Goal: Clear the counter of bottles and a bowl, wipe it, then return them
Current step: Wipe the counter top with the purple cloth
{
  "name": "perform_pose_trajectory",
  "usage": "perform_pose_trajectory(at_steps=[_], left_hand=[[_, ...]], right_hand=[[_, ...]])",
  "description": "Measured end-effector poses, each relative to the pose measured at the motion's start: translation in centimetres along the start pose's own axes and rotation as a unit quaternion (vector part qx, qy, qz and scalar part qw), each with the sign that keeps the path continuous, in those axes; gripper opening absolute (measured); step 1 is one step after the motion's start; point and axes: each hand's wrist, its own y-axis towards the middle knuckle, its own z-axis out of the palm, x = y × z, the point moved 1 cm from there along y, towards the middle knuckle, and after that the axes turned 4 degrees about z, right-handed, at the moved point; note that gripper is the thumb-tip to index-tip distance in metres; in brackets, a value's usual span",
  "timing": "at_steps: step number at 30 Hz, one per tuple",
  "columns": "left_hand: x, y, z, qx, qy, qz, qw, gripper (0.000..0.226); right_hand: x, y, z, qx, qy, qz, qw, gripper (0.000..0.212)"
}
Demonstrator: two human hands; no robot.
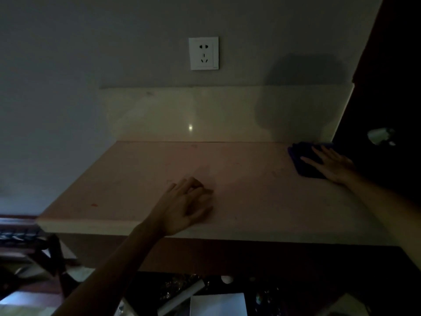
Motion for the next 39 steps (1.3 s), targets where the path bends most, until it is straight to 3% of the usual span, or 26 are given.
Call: perform_pose_trajectory(at_steps=[5, 12, 20, 27, 32, 39], left_hand=[[3.4, -2.5, -1.6, 0.017, 0.015, 0.006, 1.0, 0.053], [8.2, -4.7, -2.4, 0.026, 0.03, 0.009, 0.999, 0.063], [9.6, -6.0, -3.1, 0.036, 0.051, 0.037, 0.997, 0.07], [11.6, -7.6, -3.0, 0.027, 0.055, 0.026, 0.998, 0.074], [11.9, -7.7, -3.0, -0.001, 0.019, 0.009, 1.0, 0.071], [12.1, -7.9, -2.5, 0.004, 0.032, -0.006, 0.999, 0.072]], right_hand=[[1.8, -4.2, 0.9, -0.021, 0.009, 0.005, 1.0, 0.13], [8.4, -7.8, 1.9, -0.007, 0.021, -0.022, 1.0, 0.102], [23.5, -7.0, 4.4, -0.001, -0.011, -0.162, 0.987, 0.094], [42.6, -5.0, 6.8, 0.02, -0.014, -0.322, 0.946, 0.094], [54.7, -6.3, 7.8, 0.058, -0.036, -0.443, 0.894, 0.094], [57.9, -7.4, 8.3, 0.068, -0.052, -0.516, 0.852, 0.087]])
